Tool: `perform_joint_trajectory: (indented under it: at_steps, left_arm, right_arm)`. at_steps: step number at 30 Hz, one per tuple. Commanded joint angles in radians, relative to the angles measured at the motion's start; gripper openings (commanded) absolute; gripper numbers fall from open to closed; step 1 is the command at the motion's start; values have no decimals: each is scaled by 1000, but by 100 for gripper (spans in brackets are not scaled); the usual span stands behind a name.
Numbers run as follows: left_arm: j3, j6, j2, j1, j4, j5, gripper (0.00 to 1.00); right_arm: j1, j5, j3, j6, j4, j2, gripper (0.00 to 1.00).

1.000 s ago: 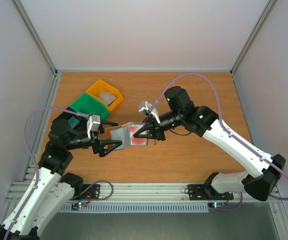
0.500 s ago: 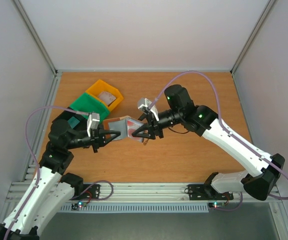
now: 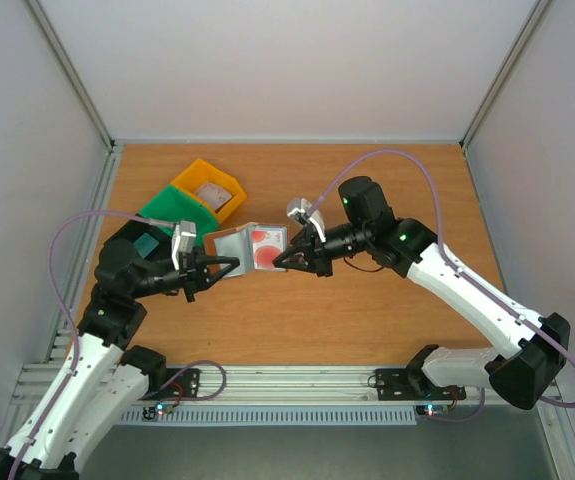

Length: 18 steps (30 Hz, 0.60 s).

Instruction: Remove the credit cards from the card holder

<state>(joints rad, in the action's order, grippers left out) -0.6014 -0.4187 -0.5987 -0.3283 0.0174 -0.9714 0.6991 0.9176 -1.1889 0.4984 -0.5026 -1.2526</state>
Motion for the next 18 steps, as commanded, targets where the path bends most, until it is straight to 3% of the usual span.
perform_joint_trajectory:
  at_steps: [1, 4, 6, 7, 8, 12, 15, 18]
  left_arm:
    - [-8, -1, 11, 6, -36, 6, 0]
    - [-17, 30, 13, 7, 65, 102, 4]
    - [-28, 70, 18, 9, 167, 256, 43]
    - [-33, 105, 20, 10, 213, 350, 55]
    - [-36, 129, 22, 11, 245, 426, 60]
    - [-49, 277, 36, 17, 300, 563, 62]
    - [-67, 331, 49, 17, 283, 534, 62]
    - [-69, 341, 68, 17, 217, 458, 62]
  right_arm:
    - [-6, 37, -4, -12, 45, 31, 1]
    - [-8, 36, -5, -18, 46, 32, 1]
    - [-8, 1, -6, -41, 47, 29, 1]
    - [-8, -37, -12, -60, 43, 21, 1]
    - [-8, -86, -22, -85, 35, 9, 1]
    - [-7, -408, -134, -212, -107, -102, 1]
    - [2, -653, -209, -294, -224, -173, 1]
    - [37, -713, -233, -307, -240, -199, 1]
